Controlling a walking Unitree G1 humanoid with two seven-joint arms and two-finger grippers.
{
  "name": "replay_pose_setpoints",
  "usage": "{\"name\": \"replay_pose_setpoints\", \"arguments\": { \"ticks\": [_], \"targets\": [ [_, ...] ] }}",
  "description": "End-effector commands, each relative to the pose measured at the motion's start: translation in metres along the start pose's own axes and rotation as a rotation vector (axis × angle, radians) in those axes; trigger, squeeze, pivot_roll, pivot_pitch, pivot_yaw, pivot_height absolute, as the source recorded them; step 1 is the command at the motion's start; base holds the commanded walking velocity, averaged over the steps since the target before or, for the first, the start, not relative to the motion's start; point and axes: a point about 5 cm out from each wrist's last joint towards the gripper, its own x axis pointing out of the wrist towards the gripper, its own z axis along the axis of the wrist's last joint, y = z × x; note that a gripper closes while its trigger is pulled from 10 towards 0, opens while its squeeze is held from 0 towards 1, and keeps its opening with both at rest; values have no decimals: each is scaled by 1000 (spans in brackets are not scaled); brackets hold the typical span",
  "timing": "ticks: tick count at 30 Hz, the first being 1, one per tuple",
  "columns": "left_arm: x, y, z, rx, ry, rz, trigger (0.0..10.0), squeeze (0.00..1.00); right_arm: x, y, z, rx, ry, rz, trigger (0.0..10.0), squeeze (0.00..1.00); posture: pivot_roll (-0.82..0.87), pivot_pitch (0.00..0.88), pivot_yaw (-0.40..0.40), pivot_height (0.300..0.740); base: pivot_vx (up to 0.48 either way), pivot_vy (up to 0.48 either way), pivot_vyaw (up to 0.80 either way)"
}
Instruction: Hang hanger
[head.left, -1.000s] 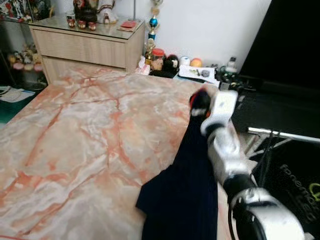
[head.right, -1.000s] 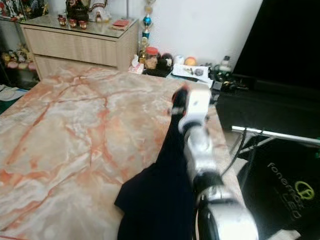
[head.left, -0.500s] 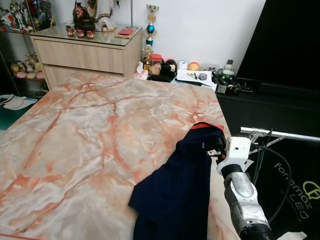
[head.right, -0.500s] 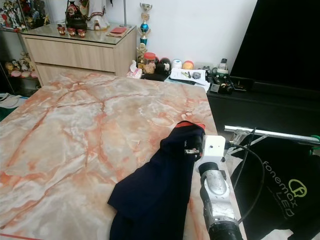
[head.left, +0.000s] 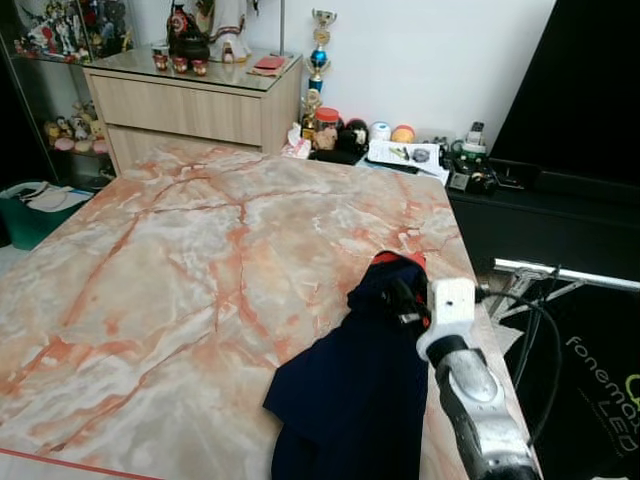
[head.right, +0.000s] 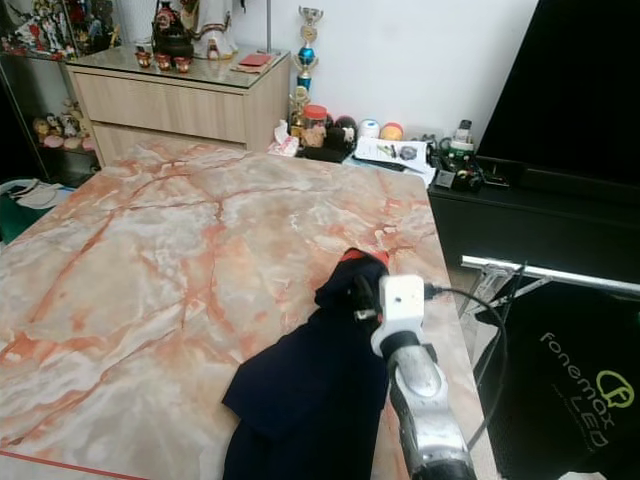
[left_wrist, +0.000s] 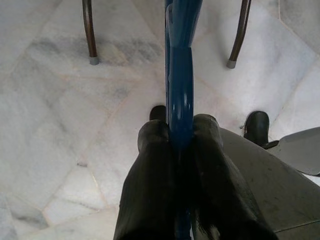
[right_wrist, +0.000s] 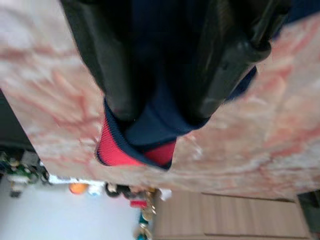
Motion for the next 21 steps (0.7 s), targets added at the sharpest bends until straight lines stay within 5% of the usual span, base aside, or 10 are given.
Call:
{"name": "replay_pose_setpoints", "arguments": {
  "ticks": [1, 9, 17, 18, 20, 21],
  "targets": [
    [-2, -5, -15, 27, 62, -19, 10000, 0, -4, -6, 1, -12, 4, -17, 10000, 1000, 84, 0, -90, 740, 0, 0, 0],
    [-2, -5, -16, 42, 66, -20, 10000, 0, -23, -5, -19, 13, 85, -40, 10000, 1000, 83, 0, -86, 740, 0, 0, 0],
    [-7, 15, -23, 51, 73, -3, 10000, 0, -30, 3, -21, -17, 112, 27, 10000, 984, 82, 0, -86, 740, 0, 0, 0],
    [-7, 16, -24, 53, 74, -2, 10000, 0, -31, 2, -18, -31, 88, 33, 10000, 573, 82, 0, -86, 740, 0, 0, 0],
    [-7, 17, -24, 55, 74, -3, 10000, 0, -33, 2, -17, -32, 72, 37, 10000, 573, 82, 0, -86, 740, 0, 0, 0],
    [-7, 17, -24, 56, 74, -4, 10000, 0, -35, 1, -16, -18, 59, 25, 10000, 75, 82, 0, -86, 740, 0, 0, 0]
  ]
}}
